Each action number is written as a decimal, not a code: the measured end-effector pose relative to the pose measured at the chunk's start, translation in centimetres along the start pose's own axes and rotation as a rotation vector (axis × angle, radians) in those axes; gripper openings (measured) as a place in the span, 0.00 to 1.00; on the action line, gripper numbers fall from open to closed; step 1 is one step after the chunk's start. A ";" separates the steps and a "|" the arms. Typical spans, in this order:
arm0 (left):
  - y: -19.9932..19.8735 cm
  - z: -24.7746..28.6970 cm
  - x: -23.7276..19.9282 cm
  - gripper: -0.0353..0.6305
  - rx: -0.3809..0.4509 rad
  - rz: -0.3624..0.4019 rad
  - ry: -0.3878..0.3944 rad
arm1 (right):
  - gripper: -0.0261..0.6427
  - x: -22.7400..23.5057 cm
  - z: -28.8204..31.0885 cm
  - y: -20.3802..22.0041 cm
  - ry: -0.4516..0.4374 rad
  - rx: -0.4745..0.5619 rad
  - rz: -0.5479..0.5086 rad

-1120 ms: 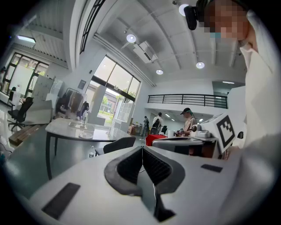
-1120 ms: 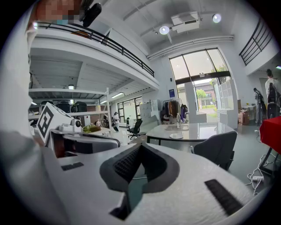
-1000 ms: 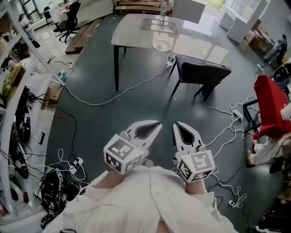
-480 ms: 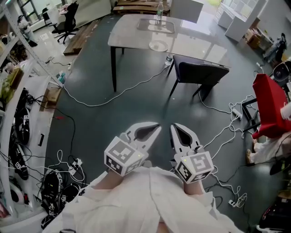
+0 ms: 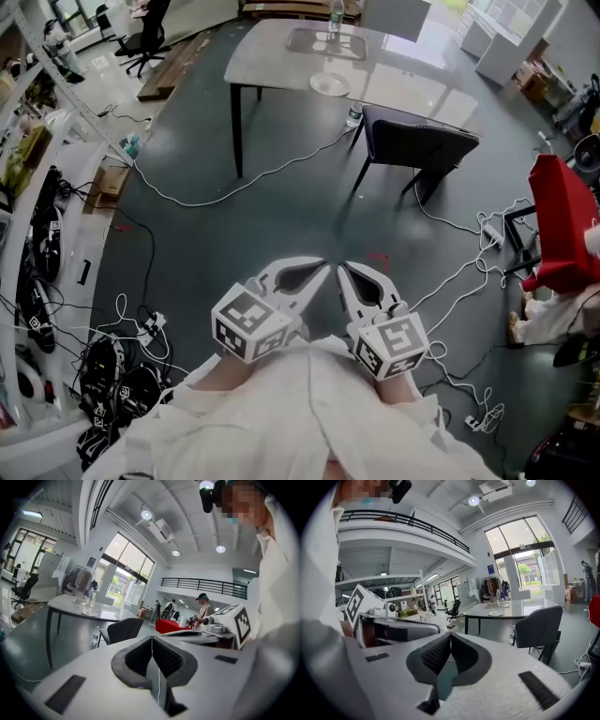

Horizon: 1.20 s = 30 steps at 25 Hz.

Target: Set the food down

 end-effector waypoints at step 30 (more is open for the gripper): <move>-20.2 14.4 -20.7 0.08 -0.026 0.080 0.084 | 0.04 20.1 23.6 -7.1 0.170 0.036 0.020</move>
Point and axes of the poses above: the fingertips, and each gripper's own axes: z forward along the fingers, x to its right, y out of its underside, the point moved 4 cm from there along -z, backward along the fingers, and after that the axes turned 15 degrees about -z, right-handed, at the moved point
